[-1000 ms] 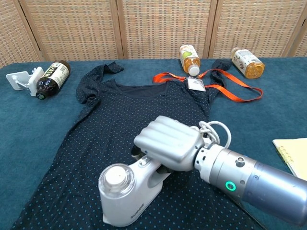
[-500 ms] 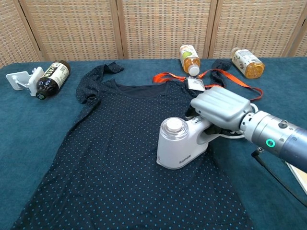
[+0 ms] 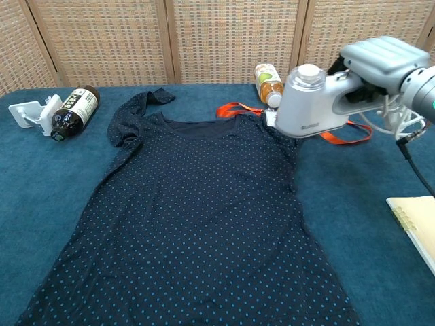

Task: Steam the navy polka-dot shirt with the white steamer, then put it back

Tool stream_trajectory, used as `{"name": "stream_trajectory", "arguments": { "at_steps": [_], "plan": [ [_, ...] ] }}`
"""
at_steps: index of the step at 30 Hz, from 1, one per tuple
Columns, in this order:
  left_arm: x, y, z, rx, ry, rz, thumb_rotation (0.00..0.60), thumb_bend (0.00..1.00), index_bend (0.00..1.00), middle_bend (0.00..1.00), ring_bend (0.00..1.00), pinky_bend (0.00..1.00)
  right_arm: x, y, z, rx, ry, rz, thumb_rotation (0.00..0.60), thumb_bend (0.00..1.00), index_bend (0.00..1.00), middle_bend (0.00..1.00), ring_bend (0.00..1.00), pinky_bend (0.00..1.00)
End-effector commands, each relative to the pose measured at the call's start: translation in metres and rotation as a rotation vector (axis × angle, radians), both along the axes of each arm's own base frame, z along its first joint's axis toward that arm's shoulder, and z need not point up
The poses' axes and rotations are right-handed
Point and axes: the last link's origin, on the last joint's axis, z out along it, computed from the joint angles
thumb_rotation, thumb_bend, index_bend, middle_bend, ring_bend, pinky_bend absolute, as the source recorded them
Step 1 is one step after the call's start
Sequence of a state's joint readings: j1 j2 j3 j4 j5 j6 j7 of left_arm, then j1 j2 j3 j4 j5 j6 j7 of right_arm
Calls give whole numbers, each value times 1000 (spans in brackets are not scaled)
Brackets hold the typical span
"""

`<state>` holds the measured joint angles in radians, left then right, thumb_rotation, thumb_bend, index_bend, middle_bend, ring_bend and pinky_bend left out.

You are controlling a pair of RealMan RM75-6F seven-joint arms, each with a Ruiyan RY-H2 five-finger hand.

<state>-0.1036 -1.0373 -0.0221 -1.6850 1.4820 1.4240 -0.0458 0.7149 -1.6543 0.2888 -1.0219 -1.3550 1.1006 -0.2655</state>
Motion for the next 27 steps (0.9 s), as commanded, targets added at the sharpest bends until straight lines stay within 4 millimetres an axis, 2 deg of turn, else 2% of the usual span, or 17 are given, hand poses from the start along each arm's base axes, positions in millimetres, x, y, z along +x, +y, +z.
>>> {"name": "stream_trajectory", "arguments": {
  "at_steps": [1, 3, 7, 17, 20, 21, 23, 24, 25, 27],
  "plan": [
    [0, 0, 0, -3, -3, 1, 600, 0, 0, 0, 0, 0, -29, -14, 21, -44, 65, -78, 600, 1000, 803, 645, 754, 1000],
    [1, 0, 0, -9, -16, -1, 600, 0, 0, 0, 0, 0, -45, -17, 22, -57, 76, -131, 600, 1000, 803, 644, 754, 1000],
    [1, 0, 2, -4, -16, -3, 600, 0, 0, 0, 0, 0, -64, -18, 14, -47, 96, -182, 600, 1000, 803, 644, 754, 1000],
    [-1, 1, 2, -6, -23, 12, 600, 0, 0, 0, 0, 0, -79, -15, -17, -7, 165, -218, 600, 1000, 802, 641, 753, 999],
    [-2, 2, 2, -7, -29, 18, 600, 0, 0, 0, 0, 0, -80, -14, -23, -2, 159, -229, 600, 997, 774, 615, 732, 954],
    [-2, 2, 2, -6, -28, 19, 600, 0, 0, 0, 0, 0, -80, -14, -24, -4, 158, -229, 600, 963, 724, 574, 703, 882],
    [-2, 2, 2, -7, -27, 19, 600, 0, 0, 0, 0, 0, -81, -13, -25, -10, 154, -228, 600, 825, 557, 440, 631, 647],
    [-2, 2, 1, -9, -28, 20, 600, 0, 0, 0, 0, 0, -81, -13, -26, -12, 148, -231, 600, 724, 415, 328, 591, 473],
    [-2, 2, 1, -11, -28, 20, 600, 0, 0, 0, 0, 0, -81, -13, -26, -15, 143, -235, 600, 577, 278, 216, 529, 324],
    [-2, 2, 1, -12, -27, 19, 600, 0, 0, 0, 0, 0, -81, -13, -26, -24, 141, -242, 600, 338, 136, 90, 340, 193]
  ]
}}
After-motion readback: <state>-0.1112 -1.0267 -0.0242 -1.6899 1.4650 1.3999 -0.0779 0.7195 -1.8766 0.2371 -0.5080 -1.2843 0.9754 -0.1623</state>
